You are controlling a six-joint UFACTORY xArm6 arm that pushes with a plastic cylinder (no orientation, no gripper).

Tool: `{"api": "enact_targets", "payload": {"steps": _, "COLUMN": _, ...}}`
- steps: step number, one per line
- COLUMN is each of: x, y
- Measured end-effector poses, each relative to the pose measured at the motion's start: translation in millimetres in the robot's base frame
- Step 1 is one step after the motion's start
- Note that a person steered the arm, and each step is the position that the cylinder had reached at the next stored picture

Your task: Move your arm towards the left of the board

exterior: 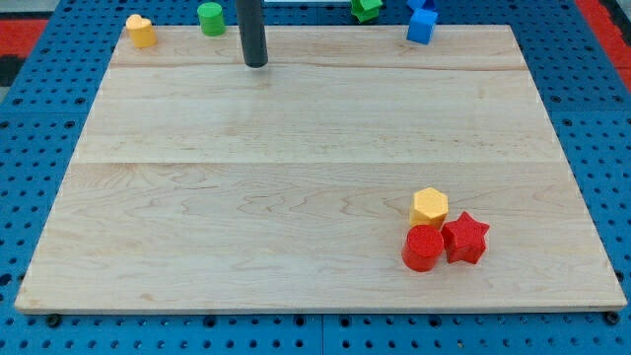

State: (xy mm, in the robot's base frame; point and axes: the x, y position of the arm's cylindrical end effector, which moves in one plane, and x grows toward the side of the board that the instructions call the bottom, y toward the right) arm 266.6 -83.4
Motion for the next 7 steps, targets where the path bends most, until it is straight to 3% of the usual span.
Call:
{"api": "enact_targets", "payload": {"steps": 5, "x": -25, "y": -25}}
{"api": "enact_targets", "payload": {"steps": 7, "x": -23, "y": 60}}
